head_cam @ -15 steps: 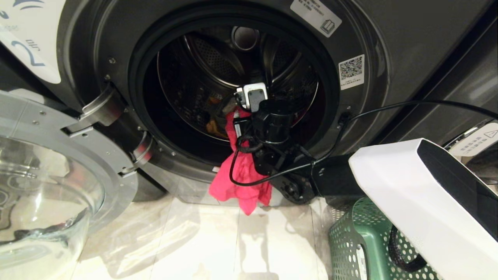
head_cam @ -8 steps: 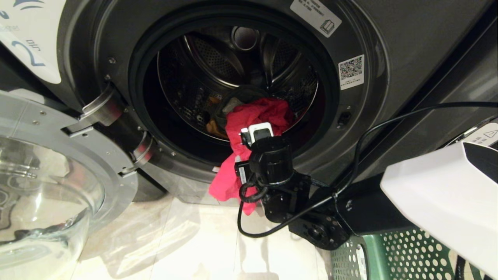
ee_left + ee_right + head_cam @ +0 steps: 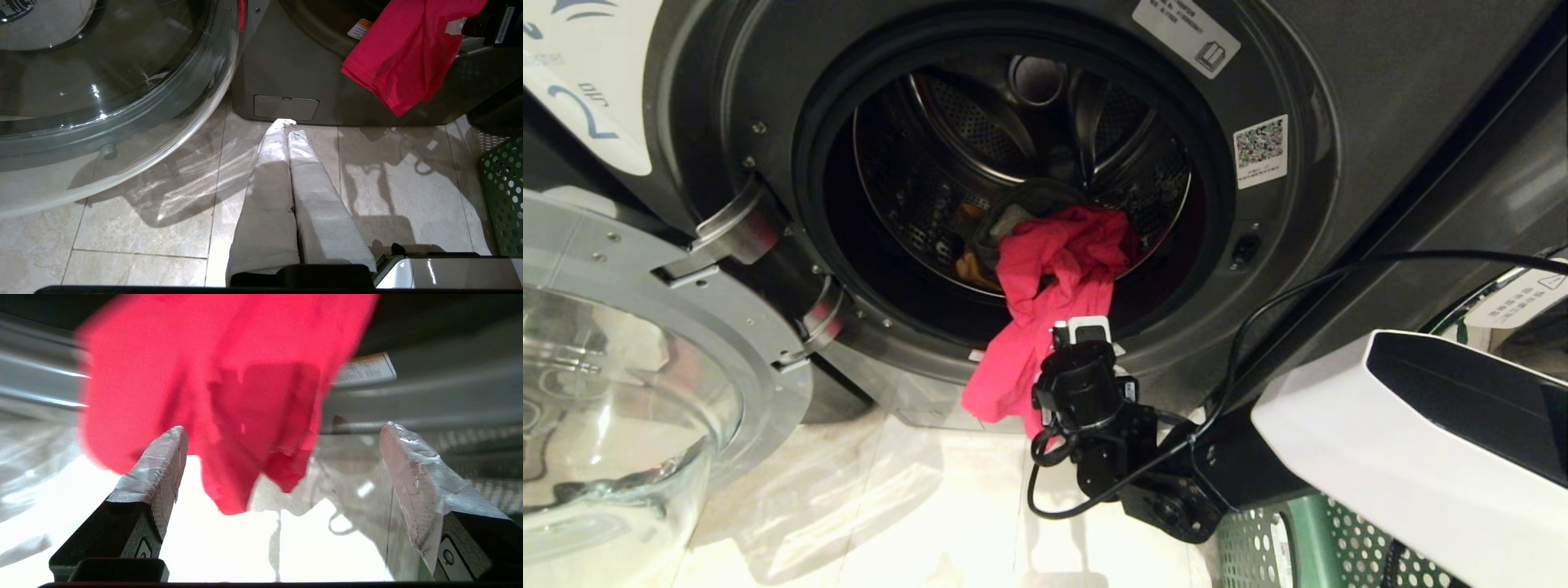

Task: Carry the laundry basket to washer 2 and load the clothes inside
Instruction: Place the clothes into the washing machine

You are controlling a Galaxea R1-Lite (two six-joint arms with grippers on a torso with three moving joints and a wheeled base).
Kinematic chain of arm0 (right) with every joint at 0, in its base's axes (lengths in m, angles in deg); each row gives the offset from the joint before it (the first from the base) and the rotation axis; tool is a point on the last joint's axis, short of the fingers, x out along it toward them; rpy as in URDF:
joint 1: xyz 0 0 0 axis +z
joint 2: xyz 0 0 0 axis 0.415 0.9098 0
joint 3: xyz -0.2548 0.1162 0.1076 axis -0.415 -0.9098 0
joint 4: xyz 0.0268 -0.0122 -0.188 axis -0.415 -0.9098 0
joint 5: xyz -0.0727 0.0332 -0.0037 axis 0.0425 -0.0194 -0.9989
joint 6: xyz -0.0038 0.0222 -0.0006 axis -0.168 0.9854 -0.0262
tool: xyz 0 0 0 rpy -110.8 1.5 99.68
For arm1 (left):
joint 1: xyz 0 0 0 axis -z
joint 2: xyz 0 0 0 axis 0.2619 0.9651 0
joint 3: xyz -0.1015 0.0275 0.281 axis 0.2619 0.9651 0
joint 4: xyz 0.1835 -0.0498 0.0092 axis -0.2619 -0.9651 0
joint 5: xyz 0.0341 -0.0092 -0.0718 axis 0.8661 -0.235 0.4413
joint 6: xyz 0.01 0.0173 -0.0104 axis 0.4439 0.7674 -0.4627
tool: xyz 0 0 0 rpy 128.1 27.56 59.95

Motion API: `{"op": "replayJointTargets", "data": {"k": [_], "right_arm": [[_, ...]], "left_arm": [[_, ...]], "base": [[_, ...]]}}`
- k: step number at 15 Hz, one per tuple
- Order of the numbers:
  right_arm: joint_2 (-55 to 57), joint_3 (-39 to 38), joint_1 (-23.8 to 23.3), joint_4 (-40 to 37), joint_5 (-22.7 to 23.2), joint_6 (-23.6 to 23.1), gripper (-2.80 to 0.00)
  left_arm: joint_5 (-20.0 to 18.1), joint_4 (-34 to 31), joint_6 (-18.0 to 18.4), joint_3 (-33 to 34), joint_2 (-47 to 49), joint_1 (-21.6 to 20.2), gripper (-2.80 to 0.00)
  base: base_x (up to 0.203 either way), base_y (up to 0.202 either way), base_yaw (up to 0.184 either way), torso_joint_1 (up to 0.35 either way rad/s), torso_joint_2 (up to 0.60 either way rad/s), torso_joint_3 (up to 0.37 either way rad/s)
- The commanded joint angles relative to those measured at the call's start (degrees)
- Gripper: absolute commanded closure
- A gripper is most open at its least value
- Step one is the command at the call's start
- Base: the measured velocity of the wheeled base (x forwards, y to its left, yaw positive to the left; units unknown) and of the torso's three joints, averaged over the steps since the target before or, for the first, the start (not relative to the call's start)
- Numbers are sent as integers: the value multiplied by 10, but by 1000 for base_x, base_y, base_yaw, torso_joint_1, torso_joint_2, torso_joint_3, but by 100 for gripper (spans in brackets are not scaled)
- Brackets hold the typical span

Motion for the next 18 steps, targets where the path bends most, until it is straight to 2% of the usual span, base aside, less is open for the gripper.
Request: {"op": "replayJointTargets", "data": {"k": [1, 4, 6, 8, 10, 14, 18], "right_arm": [[27, 11, -16, -3, 0, 4, -280], [47, 50, -35, -48, 12, 42, -280], [41, 63, -42, -96, 56, 69, -280], [24, 72, -43, -144, 99, 74, -280], [20, 91, -43, -168, 121, 90, -280], [63, 168, -43, -182, 123, 107, -280], [96, 208, -47, -182, 124, 107, -280]], "left_arm": [[0, 0, 0, 0, 0, 0, 0], [0, 1, 0, 0, 0, 0, 0], [0, 1, 0, 0, 0, 0, 0], [0, 0, 0, 0, 0, 0, 0], [0, 0, 0, 0, 0, 0, 0], [0, 0, 0, 0, 0, 1, 0], [0, 0, 0, -1, 0, 0, 0]], "base": [[0, 0, 0, 0, 0, 0], [0, 0, 0, 0, 0, 0], [0, 0, 0, 0, 0, 0], [0, 0, 0, 0, 0, 0], [0, 0, 0, 0, 0, 0], [0, 0, 0, 0, 0, 0], [0, 0, 0, 0, 0, 0]]}}
